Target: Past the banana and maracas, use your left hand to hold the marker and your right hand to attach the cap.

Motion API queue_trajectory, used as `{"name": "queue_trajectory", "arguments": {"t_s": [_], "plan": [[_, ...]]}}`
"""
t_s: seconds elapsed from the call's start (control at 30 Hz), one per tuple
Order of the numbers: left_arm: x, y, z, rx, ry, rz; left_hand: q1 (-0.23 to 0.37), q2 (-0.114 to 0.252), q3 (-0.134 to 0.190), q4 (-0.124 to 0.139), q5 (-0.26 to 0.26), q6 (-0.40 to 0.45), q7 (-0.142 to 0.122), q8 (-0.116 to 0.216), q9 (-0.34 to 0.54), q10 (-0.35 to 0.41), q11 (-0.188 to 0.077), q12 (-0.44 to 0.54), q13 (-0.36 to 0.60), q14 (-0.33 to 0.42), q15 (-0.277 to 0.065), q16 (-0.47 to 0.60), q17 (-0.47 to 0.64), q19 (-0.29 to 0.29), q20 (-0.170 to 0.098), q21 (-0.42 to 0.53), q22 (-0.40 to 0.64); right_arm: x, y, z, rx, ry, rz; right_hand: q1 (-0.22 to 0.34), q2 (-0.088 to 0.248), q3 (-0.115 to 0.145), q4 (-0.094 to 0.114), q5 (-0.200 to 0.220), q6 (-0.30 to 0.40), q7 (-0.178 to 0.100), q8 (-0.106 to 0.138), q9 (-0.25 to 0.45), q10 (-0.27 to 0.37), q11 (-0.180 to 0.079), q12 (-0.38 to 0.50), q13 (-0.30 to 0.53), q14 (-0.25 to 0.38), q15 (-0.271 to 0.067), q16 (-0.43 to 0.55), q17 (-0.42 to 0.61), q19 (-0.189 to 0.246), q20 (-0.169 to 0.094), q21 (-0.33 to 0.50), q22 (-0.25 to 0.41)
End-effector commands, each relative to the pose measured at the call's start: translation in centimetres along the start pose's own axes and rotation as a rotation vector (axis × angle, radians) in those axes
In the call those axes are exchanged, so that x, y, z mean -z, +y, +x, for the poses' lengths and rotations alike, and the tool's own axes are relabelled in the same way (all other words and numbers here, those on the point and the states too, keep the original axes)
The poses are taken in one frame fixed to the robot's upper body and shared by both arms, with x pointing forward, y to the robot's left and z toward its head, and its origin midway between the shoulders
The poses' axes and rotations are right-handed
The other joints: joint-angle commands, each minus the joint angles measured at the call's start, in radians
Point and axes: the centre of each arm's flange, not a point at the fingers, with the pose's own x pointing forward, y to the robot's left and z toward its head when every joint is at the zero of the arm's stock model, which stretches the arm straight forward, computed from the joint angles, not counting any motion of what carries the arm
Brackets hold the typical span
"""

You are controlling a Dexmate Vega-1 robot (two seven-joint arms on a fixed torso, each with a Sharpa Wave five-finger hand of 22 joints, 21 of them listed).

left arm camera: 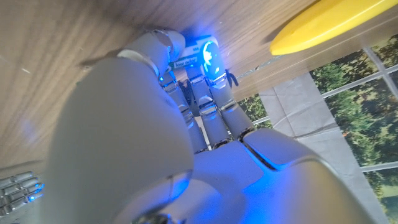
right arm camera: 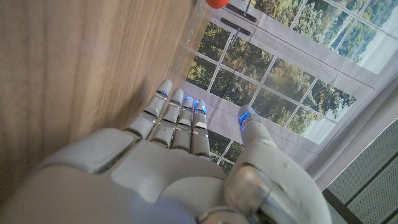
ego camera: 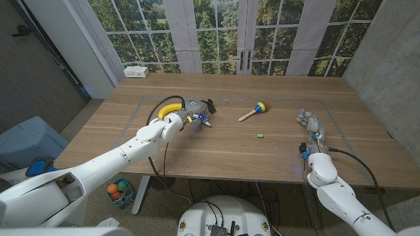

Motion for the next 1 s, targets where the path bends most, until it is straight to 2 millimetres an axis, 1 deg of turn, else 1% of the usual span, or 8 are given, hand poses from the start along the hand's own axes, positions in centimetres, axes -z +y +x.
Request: {"name": "queue_trajectory", "arguments": {"t_s": [0.03, 0.13, 0.27, 0.43, 0.57, 0.67, 0.87, 1.0], "plan": [[0.8, 2.7, 0.0, -0.11, 0.056, -0.127, -0.007, -0.002, 0.007, -0.001, 0.011, 0.032, 0.018, 0.027, 0.015, 0.086, -0.078, 0.002, 0.326, 0.325, -0.233, 0.015, 0.016, -0.01, -0.098, 0.007, -0.002, -1.0, 0.4, -0.8, 0.012, 0.043, -0.156, 0.024, -0.005, 0.002, -0.002, 0.01, 0.01, -0.003, 0.006, 0.004, 0.008, -0.004, 0.006, 0.006, 0.007, -0.004, 0.011, 0.008, 0.002, 0.011, -0.003, 0.003], [0.8, 3.3, 0.1, -0.123, 0.049, -0.181, -0.009, -0.003, 0.01, -0.001, 0.016, 0.031, 0.018, 0.028, 0.017, 0.086, -0.079, 0.0, 0.328, 0.325, -0.233, 0.014, 0.019, -0.012, -0.099, 0.01, -0.005, -1.3, 0.5, -0.9, 0.007, 0.04, -0.176, 0.03, -0.007, 0.001, -0.001, 0.01, 0.014, -0.003, 0.008, 0.004, 0.01, -0.003, 0.007, 0.008, 0.004, -0.004, 0.012, 0.011, 0.0, 0.013, -0.004, 0.004], [0.9, 4.6, 0.2, -0.146, 0.04, -0.236, -0.01, -0.004, 0.013, 0.0, 0.023, 0.029, 0.018, 0.028, 0.018, 0.086, -0.078, -0.003, 0.33, 0.325, -0.233, 0.014, 0.024, -0.014, -0.099, 0.015, -0.01, -1.6, 0.7, -1.0, 0.008, 0.039, -0.189, 0.039, -0.009, -0.001, 0.001, 0.01, 0.016, -0.004, 0.008, 0.005, 0.01, -0.008, 0.009, 0.011, -0.002, -0.003, 0.013, 0.015, 0.0, 0.014, -0.005, 0.004], [1.0, 6.5, 0.0, -0.203, 0.03, -0.243, -0.013, -0.005, 0.016, 0.0, 0.033, 0.027, 0.018, 0.029, 0.019, 0.088, -0.078, -0.006, 0.335, 0.325, -0.233, 0.014, 0.03, -0.02, -0.097, 0.022, -0.016, -1.6, 0.7, -1.2, 0.003, 0.044, -0.193, 0.049, -0.012, -0.003, 0.002, 0.01, 0.02, -0.006, 0.01, 0.005, 0.01, -0.009, 0.01, 0.015, -0.003, -0.005, 0.015, 0.02, 0.0, 0.016, -0.005, 0.005], [1.1, 7.6, -0.3, -0.244, 0.021, -0.261, -0.014, -0.006, 0.018, -0.001, 0.037, 0.027, 0.018, 0.028, 0.017, 0.087, -0.077, -0.009, 0.337, 0.324, -0.233, 0.013, 0.033, -0.021, -0.098, 0.026, -0.019, -1.7, 0.8, -1.4, 0.009, 0.049, -0.205, 0.058, -0.014, -0.005, 0.005, 0.009, 0.022, -0.006, 0.01, 0.006, 0.015, -0.01, 0.014, 0.02, -0.002, -0.007, 0.019, 0.025, 0.0, 0.017, -0.006, 0.005], [1.2, 8.2, -0.4, -0.258, 0.011, -0.281, -0.014, -0.007, 0.019, -0.001, 0.039, 0.028, 0.019, 0.028, 0.016, 0.088, -0.078, -0.01, 0.337, 0.324, -0.233, 0.013, 0.035, -0.022, -0.099, 0.028, -0.021, -1.8, 0.8, -1.5, 0.006, 0.05, -0.212, 0.065, -0.016, -0.007, 0.005, 0.009, 0.024, -0.007, 0.011, 0.006, 0.018, -0.007, 0.017, 0.023, 0.002, -0.007, 0.024, 0.029, 0.004, 0.018, -0.004, 0.005], [1.2, 8.9, -0.5, -0.271, 0.004, -0.306, -0.016, -0.008, 0.022, -0.001, 0.046, 0.026, 0.018, 0.029, 0.018, 0.088, -0.078, -0.014, 0.339, 0.324, -0.233, 0.013, 0.04, -0.026, -0.099, 0.034, -0.025, -2.2, 1.0, -1.9, 0.003, 0.063, -0.25, 0.078, -0.02, -0.012, 0.006, 0.009, 0.029, -0.008, 0.012, 0.006, 0.018, -0.011, 0.02, 0.029, 0.006, -0.005, 0.031, 0.038, 0.005, 0.019, -0.005, 0.006], [1.5, 9.0, -0.5, -0.265, 0.006, -0.322, -0.019, -0.009, 0.024, -0.001, 0.054, 0.025, 0.018, 0.029, 0.018, 0.091, -0.077, -0.018, 0.341, 0.325, -0.233, 0.012, 0.046, -0.029, -0.099, 0.042, -0.031, -2.4, 1.1, -2.1, -0.006, 0.075, -0.286, 0.103, -0.021, -0.015, 0.006, 0.01, 0.035, -0.009, 0.014, 0.007, 0.028, -0.016, 0.027, 0.038, 0.026, -0.017, 0.049, 0.051, 0.02, 0.016, 0.001, 0.007]]}}
